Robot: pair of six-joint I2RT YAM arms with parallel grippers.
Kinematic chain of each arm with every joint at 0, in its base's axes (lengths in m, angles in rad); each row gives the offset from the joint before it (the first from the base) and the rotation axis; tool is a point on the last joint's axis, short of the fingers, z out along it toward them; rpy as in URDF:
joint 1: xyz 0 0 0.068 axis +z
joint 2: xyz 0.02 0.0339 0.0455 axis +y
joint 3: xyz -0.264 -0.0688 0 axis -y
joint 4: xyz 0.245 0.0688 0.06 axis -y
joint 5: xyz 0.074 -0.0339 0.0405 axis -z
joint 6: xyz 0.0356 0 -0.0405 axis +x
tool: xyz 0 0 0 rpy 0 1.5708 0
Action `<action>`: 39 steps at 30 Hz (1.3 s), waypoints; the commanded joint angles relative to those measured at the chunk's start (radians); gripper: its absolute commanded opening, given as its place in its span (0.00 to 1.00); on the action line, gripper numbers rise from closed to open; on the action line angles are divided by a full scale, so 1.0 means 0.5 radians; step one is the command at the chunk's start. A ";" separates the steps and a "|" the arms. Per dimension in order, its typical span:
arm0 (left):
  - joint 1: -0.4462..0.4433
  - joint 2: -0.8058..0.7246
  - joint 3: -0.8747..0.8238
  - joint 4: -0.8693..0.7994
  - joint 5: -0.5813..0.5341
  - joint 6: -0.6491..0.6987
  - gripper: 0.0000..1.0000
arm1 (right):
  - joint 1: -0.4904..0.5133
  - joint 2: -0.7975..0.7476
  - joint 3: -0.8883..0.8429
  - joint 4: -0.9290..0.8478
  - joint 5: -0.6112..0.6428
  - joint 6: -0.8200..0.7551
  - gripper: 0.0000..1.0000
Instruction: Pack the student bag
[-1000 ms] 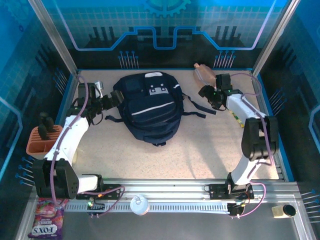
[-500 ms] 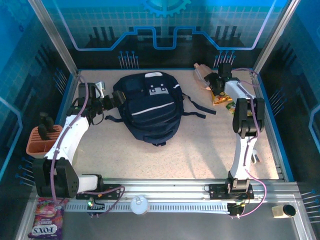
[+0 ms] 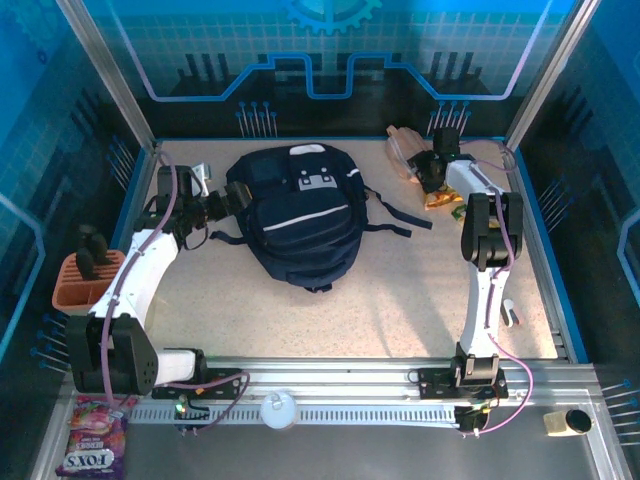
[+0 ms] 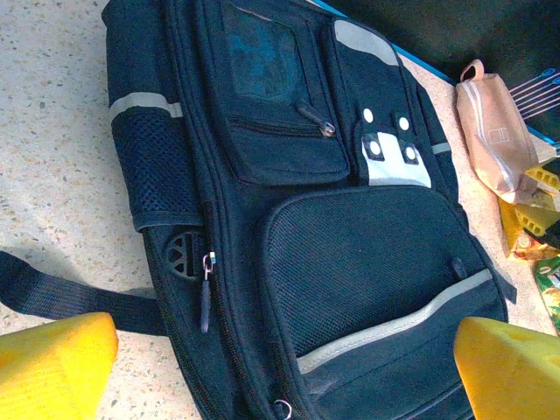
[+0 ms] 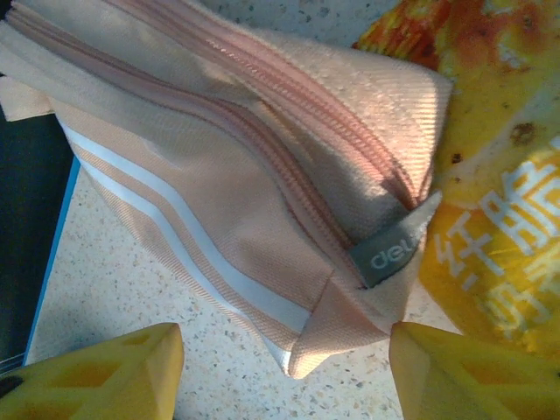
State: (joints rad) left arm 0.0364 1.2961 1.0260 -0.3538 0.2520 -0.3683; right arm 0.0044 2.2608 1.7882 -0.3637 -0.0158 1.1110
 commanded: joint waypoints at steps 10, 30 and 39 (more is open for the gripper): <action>0.014 0.052 0.091 -0.024 0.048 -0.030 0.99 | -0.014 0.006 -0.010 0.003 -0.039 -0.004 0.67; -0.241 0.140 0.236 -0.126 0.024 0.172 0.99 | -0.009 -0.810 -0.895 0.431 -0.175 -0.175 0.01; -0.656 0.332 0.396 -0.187 -0.085 0.443 0.98 | -0.027 -1.713 -1.752 0.290 -0.246 -0.111 0.03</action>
State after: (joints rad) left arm -0.2470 1.4303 1.1778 -0.4152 0.2329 -0.2279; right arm 0.0044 1.4925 0.9936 -0.1711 -0.1249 1.0439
